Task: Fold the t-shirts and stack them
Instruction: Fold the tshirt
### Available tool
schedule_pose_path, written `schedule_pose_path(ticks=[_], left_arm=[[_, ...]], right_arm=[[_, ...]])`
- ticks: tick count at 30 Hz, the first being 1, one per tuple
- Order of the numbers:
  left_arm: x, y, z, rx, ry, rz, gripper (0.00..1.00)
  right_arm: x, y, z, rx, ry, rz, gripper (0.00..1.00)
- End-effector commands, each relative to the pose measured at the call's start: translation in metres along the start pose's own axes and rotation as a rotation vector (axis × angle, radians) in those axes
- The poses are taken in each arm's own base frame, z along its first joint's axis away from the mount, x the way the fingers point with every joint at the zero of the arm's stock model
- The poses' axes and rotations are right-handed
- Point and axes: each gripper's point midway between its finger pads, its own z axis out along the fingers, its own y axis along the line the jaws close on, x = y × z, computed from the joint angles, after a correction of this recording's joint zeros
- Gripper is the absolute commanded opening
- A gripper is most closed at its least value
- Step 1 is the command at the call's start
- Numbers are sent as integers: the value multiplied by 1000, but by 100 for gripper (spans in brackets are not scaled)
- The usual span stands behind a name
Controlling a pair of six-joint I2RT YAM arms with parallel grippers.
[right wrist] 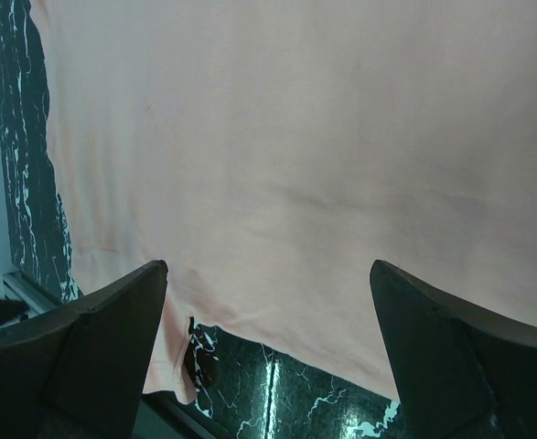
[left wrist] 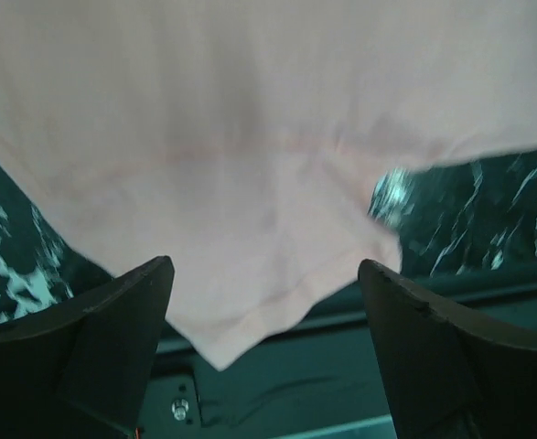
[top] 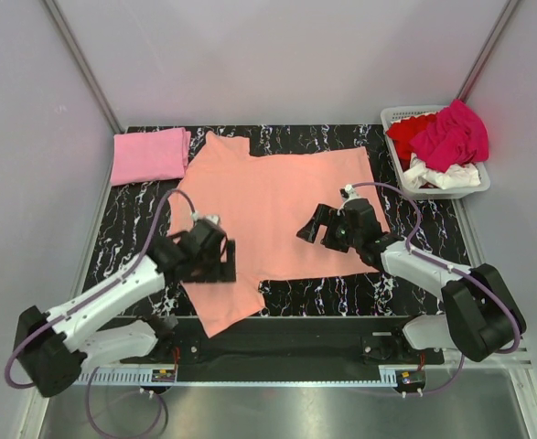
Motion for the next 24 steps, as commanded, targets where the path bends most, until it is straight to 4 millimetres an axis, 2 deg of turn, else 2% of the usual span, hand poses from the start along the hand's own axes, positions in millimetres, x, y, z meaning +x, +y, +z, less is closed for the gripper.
schedule_pose_path(ticks=[1,3,4,6,10,15,24], left_arm=[[56,4,-9,-6,35,-149,87],[75,4,-10,4,53,-209,86],[90,5,-10,25,67,-189,86],[108,9,-5,17,96,-206,86],[131,20,1,-12,130,-220,84],[152,22,11,-25,170,-236,82],[162,25,29,-53,173,-201,78]], right_arm=[[-19,14,-3,-14,-58,-3,100],[-20,14,-2,-14,-58,-3,100],[-20,14,-2,-13,-57,-3,100],[-21,14,-2,-11,-57,-3,100],[-19,13,-1,-7,-50,-2,100],[-19,13,0,-2,-45,-2,100],[-19,12,2,7,-37,2,100]])
